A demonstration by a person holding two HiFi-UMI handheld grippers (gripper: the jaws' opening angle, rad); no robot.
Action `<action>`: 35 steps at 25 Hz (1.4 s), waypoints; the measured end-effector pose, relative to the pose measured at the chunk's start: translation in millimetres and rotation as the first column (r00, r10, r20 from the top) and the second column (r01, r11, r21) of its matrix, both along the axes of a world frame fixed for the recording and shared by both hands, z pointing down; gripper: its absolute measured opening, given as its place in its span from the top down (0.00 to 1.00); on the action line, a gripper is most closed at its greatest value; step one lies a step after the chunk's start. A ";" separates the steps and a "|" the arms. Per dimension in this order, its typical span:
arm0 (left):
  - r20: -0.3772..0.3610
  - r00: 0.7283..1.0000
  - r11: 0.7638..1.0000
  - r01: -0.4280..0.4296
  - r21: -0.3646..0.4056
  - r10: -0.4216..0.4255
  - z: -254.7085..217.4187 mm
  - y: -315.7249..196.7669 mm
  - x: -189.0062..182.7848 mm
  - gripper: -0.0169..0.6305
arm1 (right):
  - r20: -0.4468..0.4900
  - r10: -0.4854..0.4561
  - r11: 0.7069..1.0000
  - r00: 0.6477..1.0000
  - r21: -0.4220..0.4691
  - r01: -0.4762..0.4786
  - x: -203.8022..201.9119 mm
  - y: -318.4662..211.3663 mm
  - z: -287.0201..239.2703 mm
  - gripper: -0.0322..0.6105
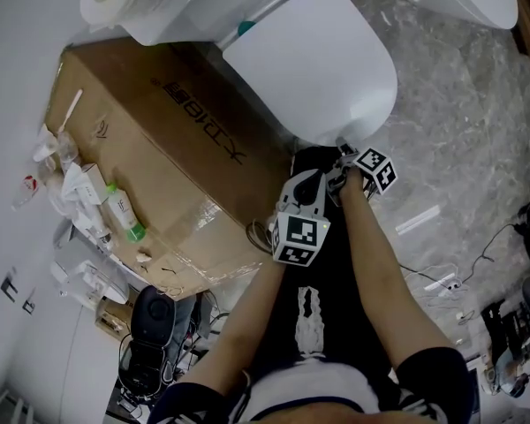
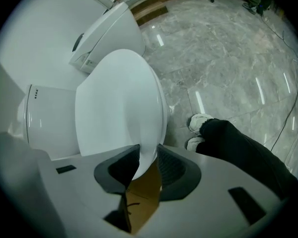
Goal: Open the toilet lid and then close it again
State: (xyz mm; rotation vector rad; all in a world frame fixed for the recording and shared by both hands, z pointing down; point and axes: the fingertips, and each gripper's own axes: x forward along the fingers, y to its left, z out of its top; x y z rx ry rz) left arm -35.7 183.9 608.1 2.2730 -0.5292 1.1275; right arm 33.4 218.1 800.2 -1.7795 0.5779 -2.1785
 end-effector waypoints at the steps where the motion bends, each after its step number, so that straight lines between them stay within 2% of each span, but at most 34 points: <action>1: 0.002 1.000 1.000 -0.001 0.000 0.001 -0.2 0.6 -0.4 0.97 | -0.007 0.016 1.000 1.000 0.004 -0.016 -0.3 0.5 -5.0 0.79; 5: 0.005 1.000 1.000 -0.009 0.006 0.009 -4.7 2.0 -0.9 0.97 | 0.001 0.059 0.998 0.998 0.026 -0.059 -1.3 3.9 -27.6 0.81; 10: 0.020 1.000 0.999 0.011 0.035 -0.012 -13.5 -5.9 -5.9 0.97 | 0.008 0.011 0.994 1.000 0.112 -0.012 -2.5 -0.5 -62.7 0.85; 16: 0.008 1.000 0.994 -0.016 0.106 0.015 -41.1 -13.4 -4.3 0.97 | -0.010 -0.034 0.979 0.999 0.199 0.035 -4.0 -9.7 -114.4 0.88; 19: 0.023 0.999 0.988 -0.032 0.154 0.029 -49.2 -18.6 -5.3 0.97 | -0.019 -0.076 0.967 0.997 0.244 0.079 -5.4 -18.1 -138.2 0.88; 24: 0.064 0.992 0.959 -0.125 0.254 0.112 -56.3 -30.1 -8.0 0.96 | -0.040 -0.185 0.926 0.982 0.327 0.188 -8.7 -35.6 -175.7 0.88; 26: 0.111 0.979 0.940 -0.195 0.280 0.170 -53.8 -33.3 -8.4 0.81 | -0.047 -0.219 0.908 0.975 0.357 0.221 -9.1 -44.0 -187.8 0.88; 29: 0.210 0.944 0.891 -0.313 0.329 0.254 -48.0 -37.2 -9.7 0.78 | -0.052 -0.256 0.881 0.965 0.399 0.255 -11.1 -55.7 -203.1 0.88; 31: 0.294 0.904 0.837 -0.406 0.367 0.310 -43.8 -40.8 -9.5 0.77 | -0.040 -0.262 0.870 0.964 0.423 0.254 -13.0 -63.5 -213.3 0.88; 34: 0.424 0.833 0.737 -0.529 0.420 0.356 -40.3 -49.7 -6.1 0.74 | -0.027 -0.271 0.857 0.962 0.449 0.254 -15.7 -74.2 -228.3 0.88; 35: 0.446 0.822 0.717 -0.545 0.434 0.354 -40.3 -53.2 -4.0 0.74 | -0.025 -0.276 0.851 0.961 0.458 0.257 -16.1 -77.6 -232.9 0.89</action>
